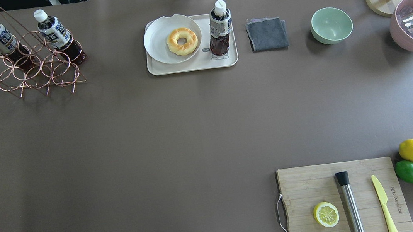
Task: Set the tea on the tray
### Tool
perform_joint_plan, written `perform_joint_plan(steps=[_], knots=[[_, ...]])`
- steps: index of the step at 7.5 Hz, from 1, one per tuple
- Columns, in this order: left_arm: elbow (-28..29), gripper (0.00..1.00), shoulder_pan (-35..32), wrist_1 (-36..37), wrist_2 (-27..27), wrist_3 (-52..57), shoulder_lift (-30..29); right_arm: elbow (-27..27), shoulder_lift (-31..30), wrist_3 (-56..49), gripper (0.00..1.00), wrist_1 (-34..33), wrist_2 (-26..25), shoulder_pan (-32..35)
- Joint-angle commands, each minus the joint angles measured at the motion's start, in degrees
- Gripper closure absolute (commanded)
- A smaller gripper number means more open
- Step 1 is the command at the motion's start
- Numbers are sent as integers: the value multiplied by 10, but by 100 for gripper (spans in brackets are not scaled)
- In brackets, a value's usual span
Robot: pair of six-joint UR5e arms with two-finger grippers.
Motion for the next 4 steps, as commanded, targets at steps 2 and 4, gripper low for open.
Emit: perform_joint_plan(steps=[2,4], knots=[[-19,0,-31,183,2,93,-43,-7,-2,1,0,2,0,2],[-21,0,-74,206,70,162,-44,-10,-2,5,0,2,2,2]])
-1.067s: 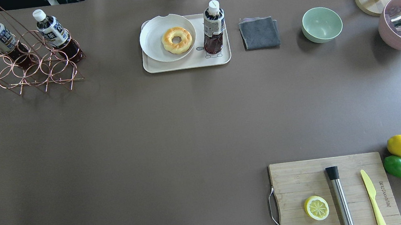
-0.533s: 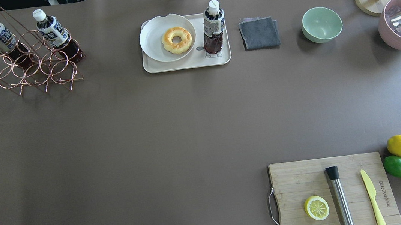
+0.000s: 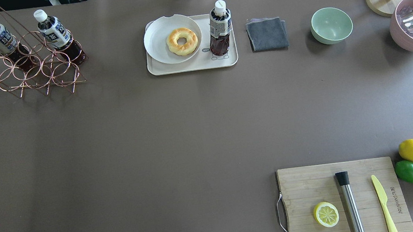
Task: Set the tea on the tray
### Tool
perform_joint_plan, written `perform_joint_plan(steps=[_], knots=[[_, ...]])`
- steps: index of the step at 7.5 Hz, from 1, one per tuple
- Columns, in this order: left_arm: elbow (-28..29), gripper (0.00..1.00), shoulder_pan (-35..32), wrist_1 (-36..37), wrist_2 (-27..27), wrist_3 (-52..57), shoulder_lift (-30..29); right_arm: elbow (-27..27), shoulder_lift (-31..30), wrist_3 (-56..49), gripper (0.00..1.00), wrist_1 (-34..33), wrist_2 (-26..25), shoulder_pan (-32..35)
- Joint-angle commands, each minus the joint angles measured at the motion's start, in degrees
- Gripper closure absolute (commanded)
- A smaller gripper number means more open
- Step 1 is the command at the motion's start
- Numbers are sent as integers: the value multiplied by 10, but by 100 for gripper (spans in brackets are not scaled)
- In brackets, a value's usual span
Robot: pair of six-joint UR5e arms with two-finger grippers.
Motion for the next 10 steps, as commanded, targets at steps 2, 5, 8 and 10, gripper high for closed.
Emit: perform_joint_plan(steps=[2,5,8,10], knots=[[-10,0,-35,23,99,66,-5,-4,2,3,0,0,2,-1],[-11,0,-35,21,99,68,-1,-4,1,3,0,0,2,-1],[15,0,-35,23,95,58,4,-7,1,3,0,1,1,-1],[26,0,-35,19,93,58,2,-8,1,2,0,1,3,-1]])
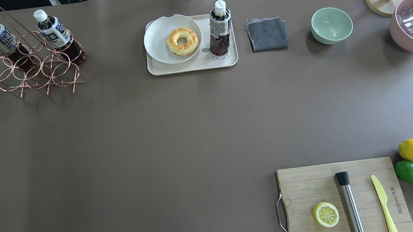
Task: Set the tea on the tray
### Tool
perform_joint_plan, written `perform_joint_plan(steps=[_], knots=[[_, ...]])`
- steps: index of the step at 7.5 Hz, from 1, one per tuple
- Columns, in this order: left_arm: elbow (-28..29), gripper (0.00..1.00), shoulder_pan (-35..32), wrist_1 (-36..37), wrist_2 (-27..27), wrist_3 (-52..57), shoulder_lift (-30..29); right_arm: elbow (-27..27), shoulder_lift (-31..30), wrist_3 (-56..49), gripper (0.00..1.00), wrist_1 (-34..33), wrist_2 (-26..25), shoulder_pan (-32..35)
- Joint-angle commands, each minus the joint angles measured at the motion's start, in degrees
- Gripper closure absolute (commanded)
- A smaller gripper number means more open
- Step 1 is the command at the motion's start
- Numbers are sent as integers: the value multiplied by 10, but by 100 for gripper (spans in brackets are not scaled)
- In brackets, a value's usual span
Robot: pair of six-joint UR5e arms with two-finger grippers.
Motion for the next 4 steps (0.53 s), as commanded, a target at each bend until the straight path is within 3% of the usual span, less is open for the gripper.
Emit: perform_joint_plan(steps=[1,4], knots=[[9,0,0,-1,-1,-1,1,-1,0,-4,0,0,0,0],[15,0,0,-1,0,-1,2,-1,1,-2,0,0,3,0]])
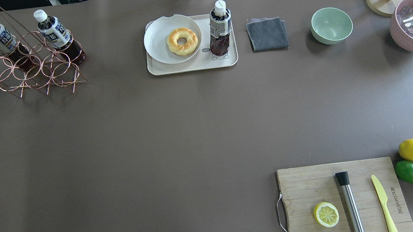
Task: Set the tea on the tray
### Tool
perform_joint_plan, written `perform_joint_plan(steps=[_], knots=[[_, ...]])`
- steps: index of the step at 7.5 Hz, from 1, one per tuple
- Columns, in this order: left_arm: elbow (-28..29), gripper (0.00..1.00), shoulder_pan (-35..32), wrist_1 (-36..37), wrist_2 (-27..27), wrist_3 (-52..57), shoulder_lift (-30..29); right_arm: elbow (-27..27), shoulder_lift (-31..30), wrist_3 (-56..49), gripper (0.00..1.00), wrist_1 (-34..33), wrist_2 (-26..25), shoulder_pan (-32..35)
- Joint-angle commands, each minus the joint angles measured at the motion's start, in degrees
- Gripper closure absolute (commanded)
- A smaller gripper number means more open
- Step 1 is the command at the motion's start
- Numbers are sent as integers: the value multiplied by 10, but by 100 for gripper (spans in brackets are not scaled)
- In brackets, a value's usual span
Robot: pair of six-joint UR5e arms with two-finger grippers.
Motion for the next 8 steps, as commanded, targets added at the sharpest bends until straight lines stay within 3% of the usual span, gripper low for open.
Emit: perform_joint_plan(steps=[1,8], knots=[[2,0,0,0,0,0,1,1,1,2,0,0,1,0],[3,0,-1,3,1,0,3,5,-6,-2,0,0,-1,0]])
